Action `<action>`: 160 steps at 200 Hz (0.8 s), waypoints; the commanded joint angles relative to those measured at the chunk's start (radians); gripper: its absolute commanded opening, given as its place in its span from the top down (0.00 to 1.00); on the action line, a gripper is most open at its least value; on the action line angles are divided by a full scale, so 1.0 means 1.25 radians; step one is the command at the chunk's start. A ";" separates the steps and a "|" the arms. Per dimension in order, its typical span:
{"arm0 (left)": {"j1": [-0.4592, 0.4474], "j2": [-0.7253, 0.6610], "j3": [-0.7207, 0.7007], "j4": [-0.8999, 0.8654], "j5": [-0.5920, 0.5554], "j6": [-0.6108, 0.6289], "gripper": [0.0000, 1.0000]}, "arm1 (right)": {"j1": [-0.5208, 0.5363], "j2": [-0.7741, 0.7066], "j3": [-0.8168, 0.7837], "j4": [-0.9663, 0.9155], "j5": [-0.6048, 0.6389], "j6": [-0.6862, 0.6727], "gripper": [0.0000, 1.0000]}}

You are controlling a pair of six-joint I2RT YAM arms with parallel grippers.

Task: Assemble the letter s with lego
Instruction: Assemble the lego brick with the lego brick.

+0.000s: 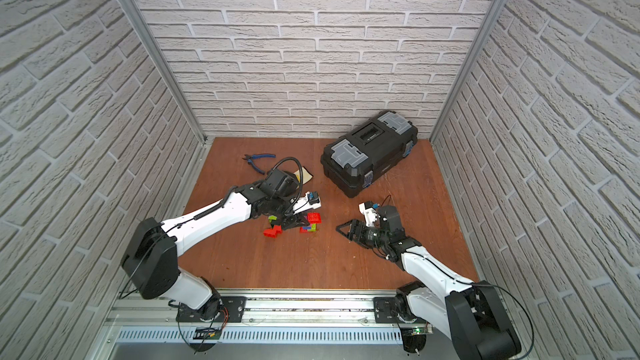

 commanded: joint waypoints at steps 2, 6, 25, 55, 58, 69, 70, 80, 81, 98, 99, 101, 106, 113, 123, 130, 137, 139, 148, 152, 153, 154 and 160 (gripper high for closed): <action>0.022 -0.013 -0.017 0.028 0.069 0.054 0.72 | 0.032 0.046 0.000 0.135 0.012 0.061 0.22; 0.023 -0.011 -0.018 0.029 0.068 0.059 0.72 | 0.041 0.057 0.003 0.142 0.016 0.063 0.22; 0.039 -0.012 -0.033 0.054 0.081 0.063 0.72 | 0.066 0.112 0.022 0.168 0.028 0.074 0.23; 0.066 -0.024 -0.095 0.159 0.105 0.057 0.69 | 0.098 0.195 0.037 0.253 0.039 0.110 0.24; 0.068 -0.023 -0.100 0.167 0.107 0.055 0.69 | 0.101 0.201 0.038 0.258 0.041 0.113 0.24; 0.077 -0.023 -0.116 0.195 0.114 0.051 0.69 | 0.112 0.225 0.045 0.281 0.048 0.127 0.25; 0.078 -0.022 -0.118 0.198 0.114 0.051 0.68 | 0.112 0.227 0.046 0.284 0.048 0.129 0.25; 0.085 -0.019 -0.124 0.204 0.116 0.051 0.68 | 0.120 0.249 0.052 0.307 0.048 0.140 0.26; 0.086 -0.019 -0.124 0.204 0.116 0.051 0.69 | 0.120 0.251 0.054 0.309 0.048 0.140 0.26; 0.093 -0.017 -0.127 0.210 0.122 0.051 0.69 | 0.133 0.282 0.068 0.325 0.046 0.142 0.26; 0.093 -0.016 -0.127 0.210 0.122 0.051 0.69 | 0.133 0.285 0.068 0.326 0.047 0.142 0.26; 0.094 -0.016 -0.127 0.210 0.122 0.051 0.69 | 0.134 0.288 0.070 0.325 0.048 0.142 0.26; 0.095 -0.015 -0.130 0.214 0.124 0.053 0.69 | 0.136 0.296 0.074 0.327 0.050 0.141 0.26; 0.098 -0.013 -0.133 0.218 0.125 0.054 0.69 | 0.139 0.310 0.079 0.336 0.047 0.143 0.26; 0.100 -0.008 -0.140 0.224 0.125 0.059 0.69 | 0.143 0.330 0.087 0.353 0.040 0.149 0.26; 0.101 -0.005 -0.142 0.227 0.125 0.059 0.69 | 0.145 0.343 0.093 0.365 0.036 0.154 0.26; 0.102 -0.004 -0.142 0.229 0.123 0.058 0.69 | 0.146 0.355 0.097 0.374 0.034 0.157 0.26; 0.103 -0.004 -0.142 0.230 0.122 0.057 0.69 | 0.146 0.358 0.099 0.378 0.033 0.157 0.26; 0.106 0.000 -0.143 0.236 0.116 0.052 0.69 | 0.146 0.372 0.106 0.388 0.029 0.159 0.26; 0.106 0.001 -0.144 0.237 0.115 0.053 0.69 | 0.149 0.377 0.110 0.390 0.028 0.159 0.26; 0.106 0.002 -0.144 0.236 0.115 0.053 0.69 | 0.149 0.379 0.111 0.390 0.027 0.159 0.26; 0.106 0.002 -0.144 0.236 0.115 0.053 0.69 | 0.149 0.381 0.112 0.391 0.027 0.159 0.26; 0.108 0.003 -0.144 0.238 0.116 0.054 0.69 | 0.152 0.389 0.118 0.395 0.023 0.157 0.26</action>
